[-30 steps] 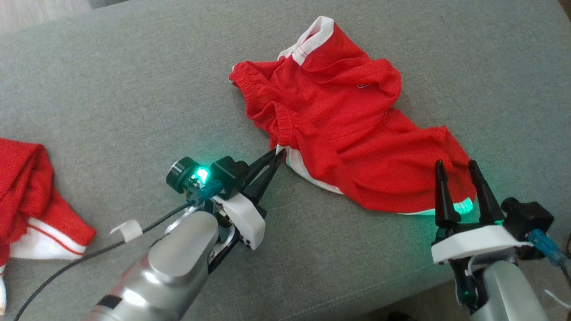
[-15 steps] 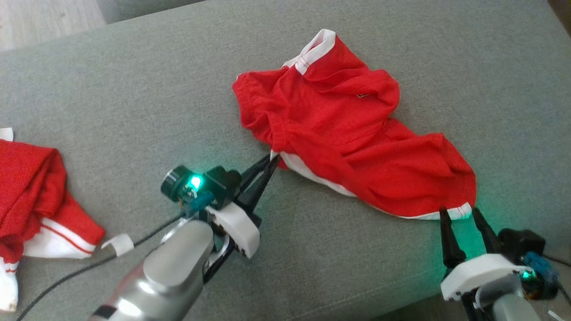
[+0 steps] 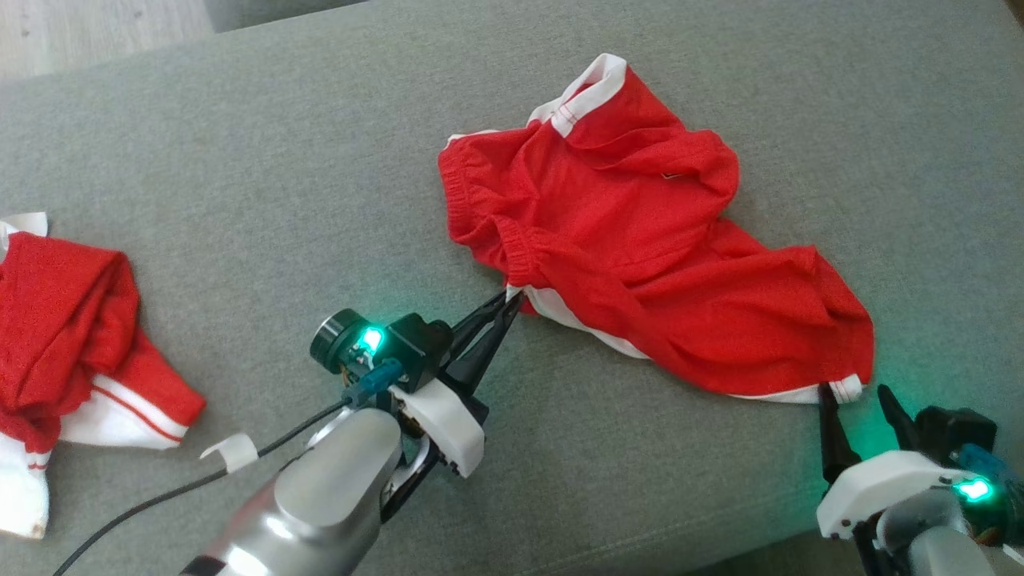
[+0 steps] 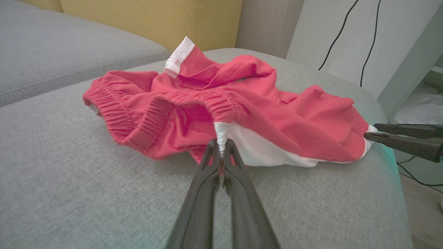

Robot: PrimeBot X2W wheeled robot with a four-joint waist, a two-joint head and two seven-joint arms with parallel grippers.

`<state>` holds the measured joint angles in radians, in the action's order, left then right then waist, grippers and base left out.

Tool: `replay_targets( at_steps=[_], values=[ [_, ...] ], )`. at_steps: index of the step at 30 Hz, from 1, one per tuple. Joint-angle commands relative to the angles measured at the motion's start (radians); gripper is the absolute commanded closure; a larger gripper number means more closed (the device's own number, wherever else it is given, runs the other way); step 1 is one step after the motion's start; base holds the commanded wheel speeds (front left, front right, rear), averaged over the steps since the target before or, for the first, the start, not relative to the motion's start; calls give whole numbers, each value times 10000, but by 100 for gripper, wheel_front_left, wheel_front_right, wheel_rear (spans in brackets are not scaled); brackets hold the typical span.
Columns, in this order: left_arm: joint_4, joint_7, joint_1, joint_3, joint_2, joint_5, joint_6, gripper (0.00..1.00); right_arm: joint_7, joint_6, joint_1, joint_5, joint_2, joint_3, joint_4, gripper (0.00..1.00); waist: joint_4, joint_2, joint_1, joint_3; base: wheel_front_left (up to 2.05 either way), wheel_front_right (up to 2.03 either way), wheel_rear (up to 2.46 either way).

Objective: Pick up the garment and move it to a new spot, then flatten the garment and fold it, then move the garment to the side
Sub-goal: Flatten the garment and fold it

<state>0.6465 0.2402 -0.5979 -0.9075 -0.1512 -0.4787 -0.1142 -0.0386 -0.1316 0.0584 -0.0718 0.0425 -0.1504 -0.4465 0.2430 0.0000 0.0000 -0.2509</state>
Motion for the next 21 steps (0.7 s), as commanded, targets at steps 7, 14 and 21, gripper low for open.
replay_targets(
  at_steps=[7,14,21],
  values=[
    [-303,134,-345,143,-94,-45,39,100,164,9,417,59,78,127,-49,0,-97,0,0,-50,0,0,0],
    [-289,141,-376,110,-125,-74,49,100,319,9,333,-3,78,319,-52,0,-62,0,0,-41,0,0,0],
    [-185,162,-331,130,-149,-178,70,100,666,9,219,-70,78,419,289,100,19,0,0,171,0,0,0]
  ],
)
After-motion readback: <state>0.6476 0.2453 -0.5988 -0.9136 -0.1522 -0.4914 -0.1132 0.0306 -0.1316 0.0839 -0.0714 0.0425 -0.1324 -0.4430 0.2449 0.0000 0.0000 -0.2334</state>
